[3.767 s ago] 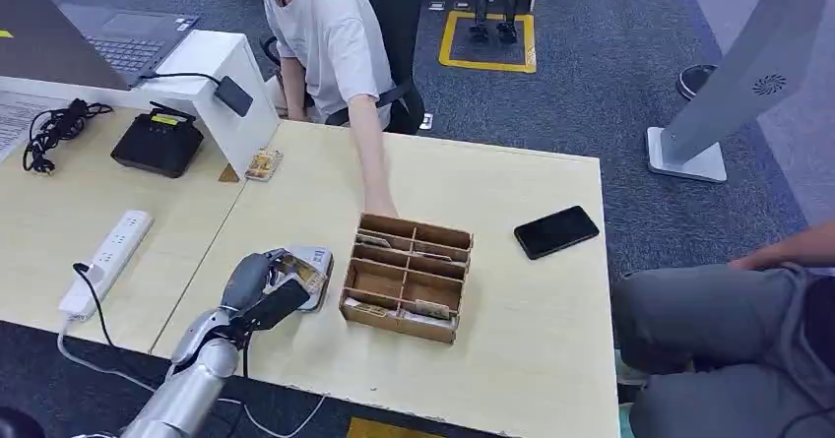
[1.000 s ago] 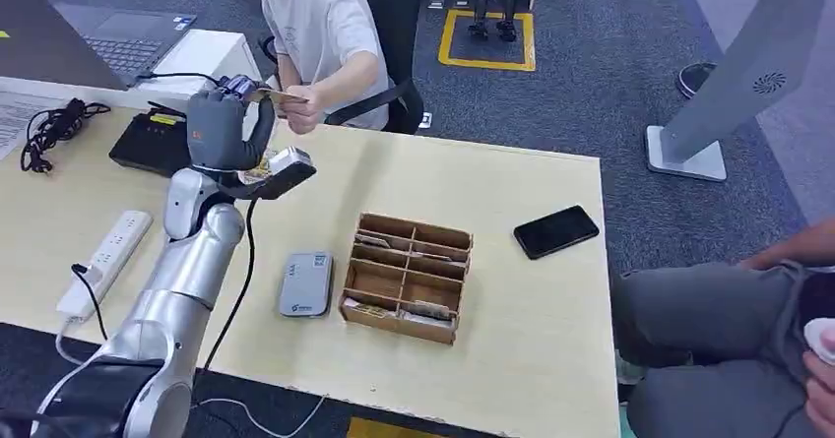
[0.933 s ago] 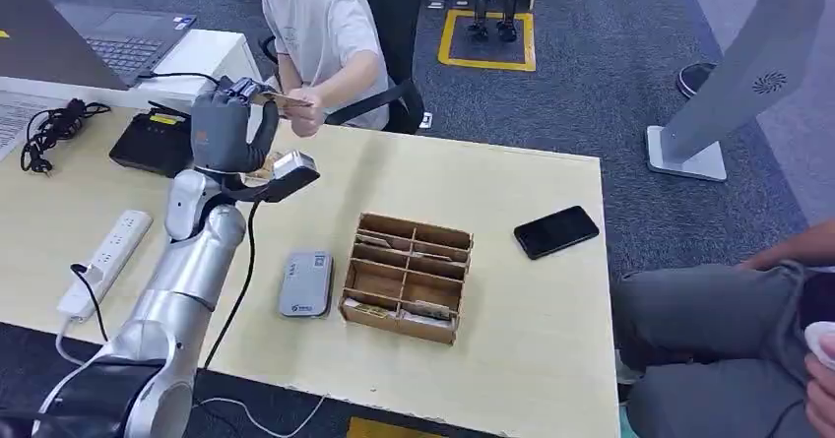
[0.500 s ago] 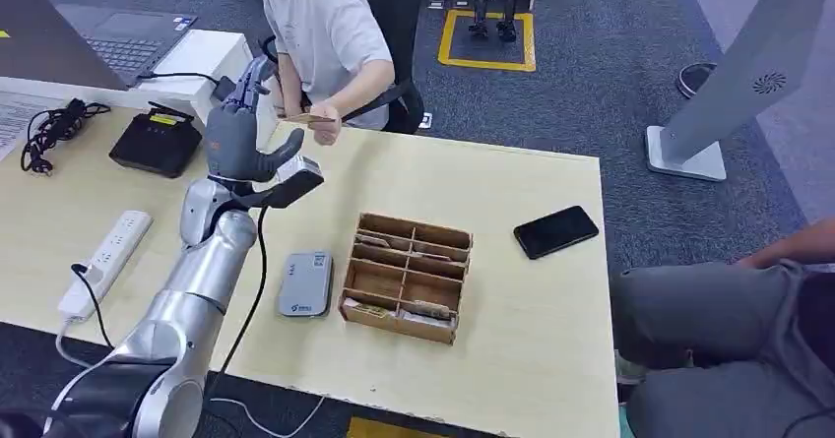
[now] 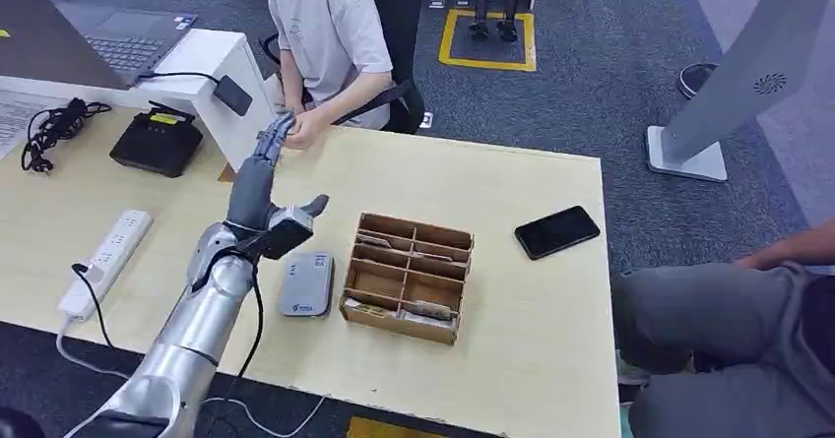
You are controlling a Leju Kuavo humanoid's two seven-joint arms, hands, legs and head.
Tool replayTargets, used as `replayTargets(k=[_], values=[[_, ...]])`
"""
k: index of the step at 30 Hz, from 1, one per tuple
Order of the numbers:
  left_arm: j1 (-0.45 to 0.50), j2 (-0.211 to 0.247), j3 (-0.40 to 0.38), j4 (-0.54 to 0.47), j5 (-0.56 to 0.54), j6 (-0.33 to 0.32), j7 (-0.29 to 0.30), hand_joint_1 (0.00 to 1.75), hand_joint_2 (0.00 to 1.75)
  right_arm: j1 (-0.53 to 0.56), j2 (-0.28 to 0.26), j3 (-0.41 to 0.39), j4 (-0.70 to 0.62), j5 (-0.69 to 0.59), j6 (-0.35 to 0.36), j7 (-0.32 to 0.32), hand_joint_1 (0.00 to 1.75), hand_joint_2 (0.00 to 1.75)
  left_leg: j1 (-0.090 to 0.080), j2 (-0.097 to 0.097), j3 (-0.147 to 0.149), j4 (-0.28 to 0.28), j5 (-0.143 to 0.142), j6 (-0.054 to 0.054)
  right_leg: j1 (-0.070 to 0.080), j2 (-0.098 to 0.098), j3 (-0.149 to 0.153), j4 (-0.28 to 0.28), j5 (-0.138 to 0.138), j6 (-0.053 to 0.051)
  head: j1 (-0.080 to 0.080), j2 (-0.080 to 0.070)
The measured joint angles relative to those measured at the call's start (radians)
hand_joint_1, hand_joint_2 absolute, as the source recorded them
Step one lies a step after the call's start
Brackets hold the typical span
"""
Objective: Pass the card to the sensor for recognition and then transmit it.
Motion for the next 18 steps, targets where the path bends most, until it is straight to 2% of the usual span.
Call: replayTargets(k=[2,5,8,12,18], values=[[0.067,-0.004,-0.09,-0.084,0.003,-0.043,-0.018,0.0,1.75,0.001,0.0,-0.014,0.0,-0.012,-0.013,-0.012,0.0,1.75,-0.001,0.0,0.0,0.0,0.0,0.0,-0.001,0.0,0.0,0.0,0.0,0.0,0.0,0.0],[0.157,-0.006,-0.241,-0.195,-0.011,-0.036,0.014,0.0,1.75,0.002,-0.001,-0.026,0.0,-0.014,-0.019,-0.017,0.0,1.75,-0.002,0.0,-0.001,0.0,-0.001,0.002,-0.002,0.0,0.0,0.0,0.0,0.001,0.0,0.0],[0.193,0.002,-0.336,-0.261,-0.001,-0.03,0.032,0.0,1.75,0.004,-0.002,-0.035,0.0,-0.014,-0.019,-0.017,0.0,1.75,-0.002,0.0,0.0,0.0,-0.002,0.003,-0.002,0.0,0.0,-0.001,-0.001,0.001,0.0,0.0],[0.22,0.019,-0.396,-0.311,0.043,-0.033,0.005,0.0,1.75,0.004,-0.002,-0.042,0.0,-0.019,-0.032,-0.015,0.0,1.75,-0.002,0.0,0.0,0.0,-0.002,0.003,-0.002,0.0,0.0,0.0,-0.001,0.001,0.0,0.0],[0.372,0.041,-0.431,-0.433,0.223,-0.096,-0.09,0.0,1.75,0.01,-0.005,-0.06,0.0,-0.026,-0.035,-0.009,0.0,1.75,-0.002,0.001,0.0,0.0,-0.003,0.002,-0.002,0.0,0.0,0.0,-0.002,0.002,0.0,0.0]])
